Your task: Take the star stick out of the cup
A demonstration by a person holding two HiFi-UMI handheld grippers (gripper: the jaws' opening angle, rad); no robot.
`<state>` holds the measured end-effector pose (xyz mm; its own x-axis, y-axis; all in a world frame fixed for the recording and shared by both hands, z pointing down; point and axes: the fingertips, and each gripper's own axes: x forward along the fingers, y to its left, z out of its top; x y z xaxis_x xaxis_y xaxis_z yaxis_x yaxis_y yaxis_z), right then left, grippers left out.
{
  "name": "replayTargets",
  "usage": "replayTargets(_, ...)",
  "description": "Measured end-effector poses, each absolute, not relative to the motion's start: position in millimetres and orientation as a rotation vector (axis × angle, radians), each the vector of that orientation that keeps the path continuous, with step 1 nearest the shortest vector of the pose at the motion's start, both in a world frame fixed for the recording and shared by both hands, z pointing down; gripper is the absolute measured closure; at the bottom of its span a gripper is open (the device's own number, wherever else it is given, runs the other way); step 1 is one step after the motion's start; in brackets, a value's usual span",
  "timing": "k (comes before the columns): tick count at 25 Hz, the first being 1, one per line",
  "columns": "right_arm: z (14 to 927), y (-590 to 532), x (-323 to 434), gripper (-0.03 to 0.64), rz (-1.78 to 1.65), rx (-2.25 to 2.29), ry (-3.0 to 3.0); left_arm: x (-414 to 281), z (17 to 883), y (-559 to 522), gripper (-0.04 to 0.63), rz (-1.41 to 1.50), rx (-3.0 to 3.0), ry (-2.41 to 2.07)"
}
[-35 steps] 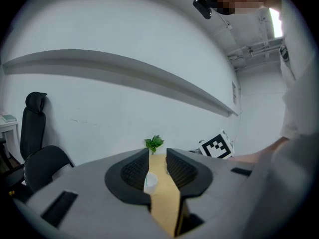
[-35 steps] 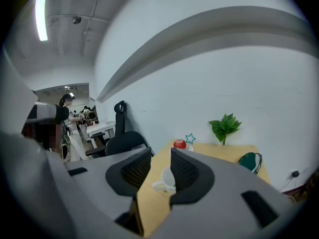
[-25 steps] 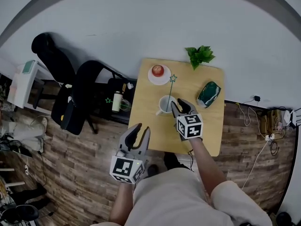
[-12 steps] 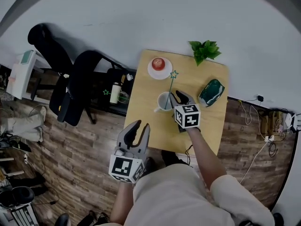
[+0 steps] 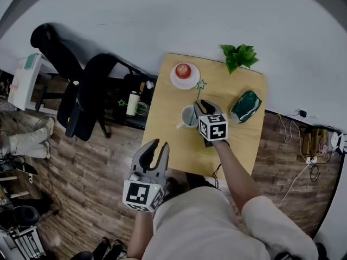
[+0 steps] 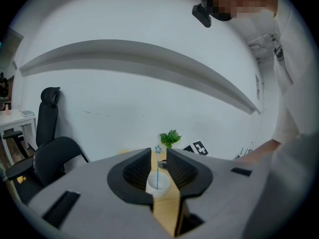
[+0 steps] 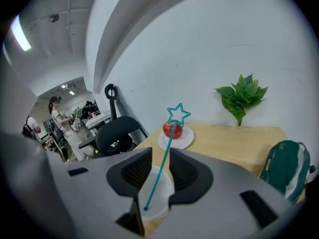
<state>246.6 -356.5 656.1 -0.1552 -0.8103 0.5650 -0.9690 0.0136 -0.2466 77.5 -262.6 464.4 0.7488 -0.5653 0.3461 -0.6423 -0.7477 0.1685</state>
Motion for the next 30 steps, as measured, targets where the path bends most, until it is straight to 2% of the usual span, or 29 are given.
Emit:
replayTargets(16,671,-376,253,0.517,0.888,1.811,-2.018,71,468,-271,0.506,0.415,2.644,-1.001)
replayTargets(30,672,-381,255,0.565,0.878,1.802,-2.004,69,470,-273,0.506,0.416,2.631,-1.029)
